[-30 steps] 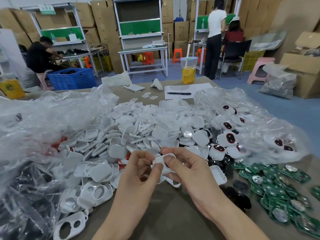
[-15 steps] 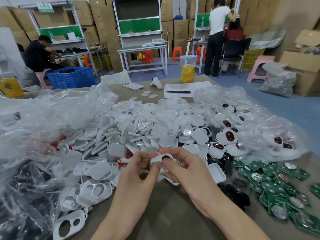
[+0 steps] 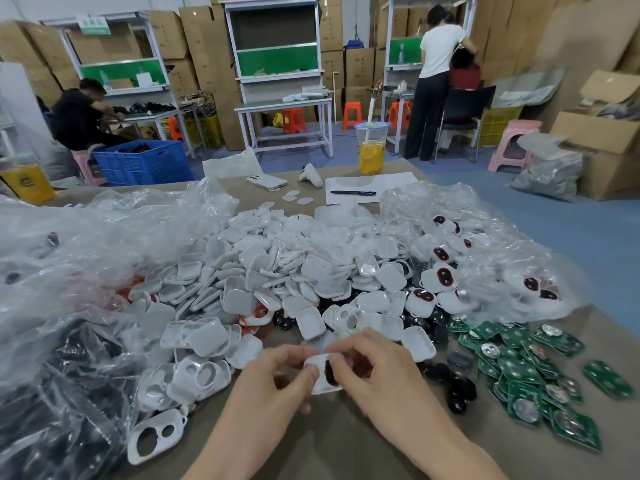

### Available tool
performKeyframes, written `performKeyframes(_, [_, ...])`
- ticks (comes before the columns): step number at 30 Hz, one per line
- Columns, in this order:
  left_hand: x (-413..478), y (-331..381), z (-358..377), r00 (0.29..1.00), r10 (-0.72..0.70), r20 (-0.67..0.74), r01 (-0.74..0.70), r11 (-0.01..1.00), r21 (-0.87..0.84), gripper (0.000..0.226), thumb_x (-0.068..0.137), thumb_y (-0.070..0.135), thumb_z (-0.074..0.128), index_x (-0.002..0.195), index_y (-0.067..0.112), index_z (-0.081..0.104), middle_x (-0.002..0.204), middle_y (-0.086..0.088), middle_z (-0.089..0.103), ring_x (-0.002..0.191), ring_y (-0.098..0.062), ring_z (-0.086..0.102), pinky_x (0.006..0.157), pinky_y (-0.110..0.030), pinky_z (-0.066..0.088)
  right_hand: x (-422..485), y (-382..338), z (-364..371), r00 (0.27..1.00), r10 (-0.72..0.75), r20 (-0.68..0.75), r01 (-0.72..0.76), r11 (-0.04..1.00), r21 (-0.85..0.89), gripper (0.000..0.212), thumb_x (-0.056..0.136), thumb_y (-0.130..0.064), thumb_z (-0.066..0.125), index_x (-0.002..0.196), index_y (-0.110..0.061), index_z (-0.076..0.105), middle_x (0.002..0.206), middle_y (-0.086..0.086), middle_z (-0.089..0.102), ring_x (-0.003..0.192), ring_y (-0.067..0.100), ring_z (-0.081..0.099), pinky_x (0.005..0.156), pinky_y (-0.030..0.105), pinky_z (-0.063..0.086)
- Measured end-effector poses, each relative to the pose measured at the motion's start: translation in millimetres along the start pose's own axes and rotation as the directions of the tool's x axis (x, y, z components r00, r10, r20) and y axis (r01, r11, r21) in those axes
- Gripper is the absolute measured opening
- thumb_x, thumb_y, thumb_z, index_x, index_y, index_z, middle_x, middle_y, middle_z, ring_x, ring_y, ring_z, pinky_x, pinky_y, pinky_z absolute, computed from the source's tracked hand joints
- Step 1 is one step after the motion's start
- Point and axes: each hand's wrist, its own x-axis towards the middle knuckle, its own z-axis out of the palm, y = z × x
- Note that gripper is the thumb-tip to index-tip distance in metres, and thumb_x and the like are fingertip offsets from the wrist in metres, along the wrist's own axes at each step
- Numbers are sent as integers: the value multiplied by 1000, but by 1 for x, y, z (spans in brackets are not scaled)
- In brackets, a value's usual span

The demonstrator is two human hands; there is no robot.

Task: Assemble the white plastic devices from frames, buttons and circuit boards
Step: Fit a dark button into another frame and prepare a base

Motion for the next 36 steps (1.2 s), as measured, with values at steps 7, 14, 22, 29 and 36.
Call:
performKeyframes(7, [0,7,1,996,-34,86,10,966,259,14,94,18,63,100,27,72,84,8,74,58,-4,67,58,-15,51,-10,4,13,1000,12,-22,-17,975,-220,15,92,-38,63,102,-37,74,77,-19,48,76,0,49,73,13,37])
performKeyframes(14, [1,10,4,997,11,77,-46,880,473,13,96,33,62,105,31,70,100,16,71,95,4,62,74,-9,43,-20,0,19,998,17,-55,-32,954,-298,21,97,-40,57,114,-35,68,96,-14,54,78,2,52,70,14,38])
performKeyframes(22, [-8,4,8,997,82,4,-76,906,415,20,95,25,63,113,28,72,91,26,62,96,6,61,71,2,38,-24,-9,13,999,14,-47,-29,936,-350,21,101,-37,50,116,-28,62,113,-11,60,99,8,59,82,22,43])
performKeyframes(29, [-17,-10,11,981,139,-134,-107,969,224,13,98,27,60,97,36,69,86,18,69,80,4,62,72,-13,47,-25,-8,15,994,-3,-112,-37,937,-347,22,103,-36,47,108,-25,66,105,-8,64,94,13,60,81,27,44])
performKeyframes(36, [-25,-22,13,957,155,-243,-164,986,-14,31,100,22,54,94,49,67,67,17,63,51,-7,54,53,-20,48,-28,-6,9,977,15,-213,-58,979,-195,19,102,-26,49,108,-20,67,105,-6,67,95,14,61,83,30,46])
